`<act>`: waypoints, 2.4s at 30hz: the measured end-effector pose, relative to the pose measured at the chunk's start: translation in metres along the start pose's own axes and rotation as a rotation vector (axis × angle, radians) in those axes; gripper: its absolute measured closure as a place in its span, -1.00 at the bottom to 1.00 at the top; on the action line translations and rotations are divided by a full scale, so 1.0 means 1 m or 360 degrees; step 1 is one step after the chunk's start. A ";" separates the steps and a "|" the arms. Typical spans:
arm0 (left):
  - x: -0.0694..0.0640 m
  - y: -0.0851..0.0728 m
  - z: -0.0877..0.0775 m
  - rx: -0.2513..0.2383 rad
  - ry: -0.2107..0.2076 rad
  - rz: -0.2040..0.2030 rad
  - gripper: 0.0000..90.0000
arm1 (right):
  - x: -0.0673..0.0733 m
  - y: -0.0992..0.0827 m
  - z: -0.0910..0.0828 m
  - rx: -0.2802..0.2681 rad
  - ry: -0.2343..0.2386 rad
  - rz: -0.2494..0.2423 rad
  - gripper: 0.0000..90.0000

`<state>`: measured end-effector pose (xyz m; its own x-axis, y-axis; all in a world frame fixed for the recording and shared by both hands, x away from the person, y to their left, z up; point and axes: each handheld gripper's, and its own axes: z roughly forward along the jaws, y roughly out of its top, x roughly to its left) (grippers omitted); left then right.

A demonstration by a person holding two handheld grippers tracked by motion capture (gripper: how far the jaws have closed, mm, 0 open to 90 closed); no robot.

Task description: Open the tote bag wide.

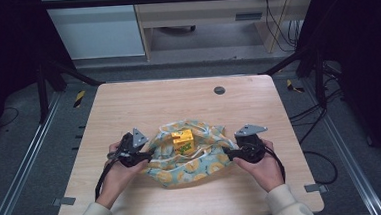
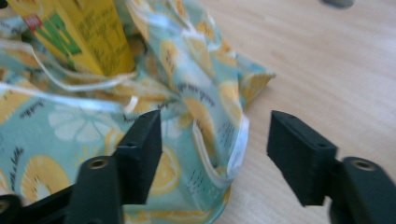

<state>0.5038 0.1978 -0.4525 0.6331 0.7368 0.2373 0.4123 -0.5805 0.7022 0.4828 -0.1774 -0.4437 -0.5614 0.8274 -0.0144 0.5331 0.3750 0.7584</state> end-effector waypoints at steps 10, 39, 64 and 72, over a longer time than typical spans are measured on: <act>-0.003 0.005 -0.023 -0.0076 -0.0044 -0.0051 -0.46 | 0.009 0.018 -0.018 -0.0104 -0.0030 0.0036 -0.63; 0.004 -0.024 -0.091 -0.0121 -0.0096 -0.0046 -0.89 | 0.006 0.006 -0.094 -0.0343 -0.0222 0.0132 -0.91; 0.068 -0.097 -0.055 0.0073 0.0070 -0.0350 -0.87 | -0.050 -0.069 -0.045 0.0062 -0.0359 0.0376 -0.81; 0.077 -0.111 -0.046 0.0087 0.0160 -0.0350 -0.86 | -0.061 -0.072 -0.024 0.0090 -0.0427 0.0439 -0.75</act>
<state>0.4764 0.3350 -0.4814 0.4572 0.8766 0.1502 0.5695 -0.4182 0.7077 0.4633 -0.2654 -0.4815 -0.2107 0.9775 0.0094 0.6792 0.1395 0.7205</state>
